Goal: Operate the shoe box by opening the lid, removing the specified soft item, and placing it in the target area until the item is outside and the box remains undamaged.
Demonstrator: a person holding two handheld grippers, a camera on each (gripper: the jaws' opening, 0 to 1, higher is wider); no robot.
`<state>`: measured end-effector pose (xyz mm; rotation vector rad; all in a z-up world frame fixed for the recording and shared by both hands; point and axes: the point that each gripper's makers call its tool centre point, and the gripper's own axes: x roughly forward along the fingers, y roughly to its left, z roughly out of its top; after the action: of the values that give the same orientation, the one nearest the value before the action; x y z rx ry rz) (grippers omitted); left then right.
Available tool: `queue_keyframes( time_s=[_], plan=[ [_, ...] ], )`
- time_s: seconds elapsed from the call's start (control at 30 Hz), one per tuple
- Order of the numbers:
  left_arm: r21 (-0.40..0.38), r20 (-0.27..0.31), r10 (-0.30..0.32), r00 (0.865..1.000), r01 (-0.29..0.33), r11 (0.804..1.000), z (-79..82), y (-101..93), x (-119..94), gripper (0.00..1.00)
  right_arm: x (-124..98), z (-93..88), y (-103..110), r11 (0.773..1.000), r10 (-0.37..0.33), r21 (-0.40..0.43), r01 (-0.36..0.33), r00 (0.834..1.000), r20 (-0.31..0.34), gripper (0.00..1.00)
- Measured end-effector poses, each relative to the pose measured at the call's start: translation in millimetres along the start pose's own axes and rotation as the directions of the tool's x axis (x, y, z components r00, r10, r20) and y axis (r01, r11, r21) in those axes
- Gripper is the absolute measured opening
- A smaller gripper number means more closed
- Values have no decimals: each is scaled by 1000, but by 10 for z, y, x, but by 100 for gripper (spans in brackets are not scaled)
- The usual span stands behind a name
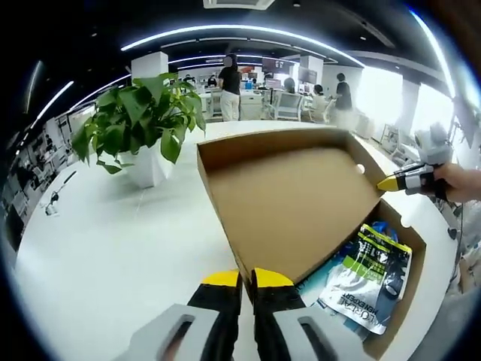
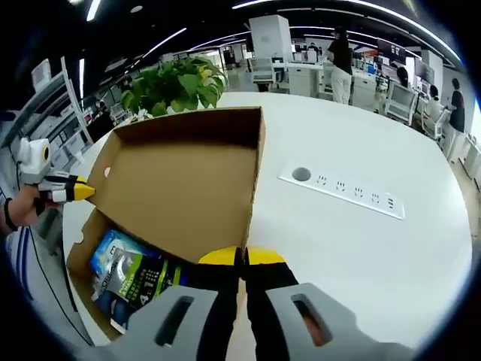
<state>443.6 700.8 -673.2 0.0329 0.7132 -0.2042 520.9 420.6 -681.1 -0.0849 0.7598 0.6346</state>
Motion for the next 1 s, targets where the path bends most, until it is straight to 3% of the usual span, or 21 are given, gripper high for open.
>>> queue_keyframes(
  time_s=[0.47,1.0],
  plan=[
    [-12,-6,10,1000,-10,1000,18,51,92,5,91,-17,-58,1000,-11,25,11,1000,-7,1],
    [56,-11,48,999,-48,997,27,46,102,8,128,-68,-66,996,-24,91,25,1000,-17,2]
  ],
)
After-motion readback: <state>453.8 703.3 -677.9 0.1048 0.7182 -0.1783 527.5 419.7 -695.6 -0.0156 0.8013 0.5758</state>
